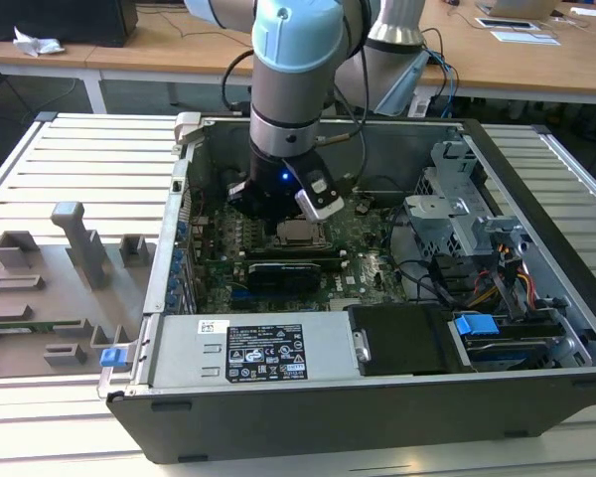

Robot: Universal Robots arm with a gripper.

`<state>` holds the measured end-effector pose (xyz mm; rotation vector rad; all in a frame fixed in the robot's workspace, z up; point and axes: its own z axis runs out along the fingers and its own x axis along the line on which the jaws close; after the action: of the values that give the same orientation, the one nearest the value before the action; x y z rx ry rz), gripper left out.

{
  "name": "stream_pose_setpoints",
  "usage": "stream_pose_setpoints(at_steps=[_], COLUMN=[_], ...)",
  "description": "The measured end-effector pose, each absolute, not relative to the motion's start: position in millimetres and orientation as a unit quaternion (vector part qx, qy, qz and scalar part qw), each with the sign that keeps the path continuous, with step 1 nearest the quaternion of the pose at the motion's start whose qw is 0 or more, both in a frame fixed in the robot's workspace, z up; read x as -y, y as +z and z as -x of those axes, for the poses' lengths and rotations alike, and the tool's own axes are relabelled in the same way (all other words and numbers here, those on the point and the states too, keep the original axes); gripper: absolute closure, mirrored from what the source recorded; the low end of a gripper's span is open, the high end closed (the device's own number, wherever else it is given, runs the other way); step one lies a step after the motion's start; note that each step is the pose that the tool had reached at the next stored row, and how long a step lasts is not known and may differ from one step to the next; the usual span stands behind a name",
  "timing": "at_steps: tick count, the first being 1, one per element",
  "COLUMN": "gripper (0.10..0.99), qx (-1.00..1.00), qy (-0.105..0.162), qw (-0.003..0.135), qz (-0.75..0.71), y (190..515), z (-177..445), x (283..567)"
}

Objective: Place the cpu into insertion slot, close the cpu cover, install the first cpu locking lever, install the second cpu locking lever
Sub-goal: 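Install the second cpu locking lever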

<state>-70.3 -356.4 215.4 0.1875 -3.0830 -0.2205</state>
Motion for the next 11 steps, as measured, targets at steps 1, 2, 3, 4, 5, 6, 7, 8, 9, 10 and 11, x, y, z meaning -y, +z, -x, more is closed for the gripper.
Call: stream_pose_setpoints(at_steps=[1,2,3,4,5,6,7,8,9,10,11], gripper=[0.980,0.980,0.980,0.980,0.980,0.980,0.980,0.980,0.980,0.980,0.980], qx=[0.996,0.997,0.997,0.997,0.997,0.997,0.998,0.998,0.998,0.997,0.998], qy=[-0.060,-0.051,-0.044,-0.036,-0.031,-0.028,-0.024,-0.022,-0.020,-0.018,-0.015], qw=[0.024,0.024,0.025,0.026,0.027,0.028,0.030,0.031,0.033,0.035,0.036], qz=[-0.060,-0.060,-0.060,-0.060,-0.059,-0.059,-0.059,-0.059,-0.059,-0.059,-0.059], y=[214.9,214.6,214.2,213.6,212.9,212.3,211.3,210.7,209.6,208.9,209.2], z=[66.8,64.2,61.8,57.9,54.3,51.0,45.5,42.1,35.6,28.3,24.5], x=[351.9,349.1,346.8,343.9,342.0,340.7,338.8,337.8,335.8,333.7,332.3])
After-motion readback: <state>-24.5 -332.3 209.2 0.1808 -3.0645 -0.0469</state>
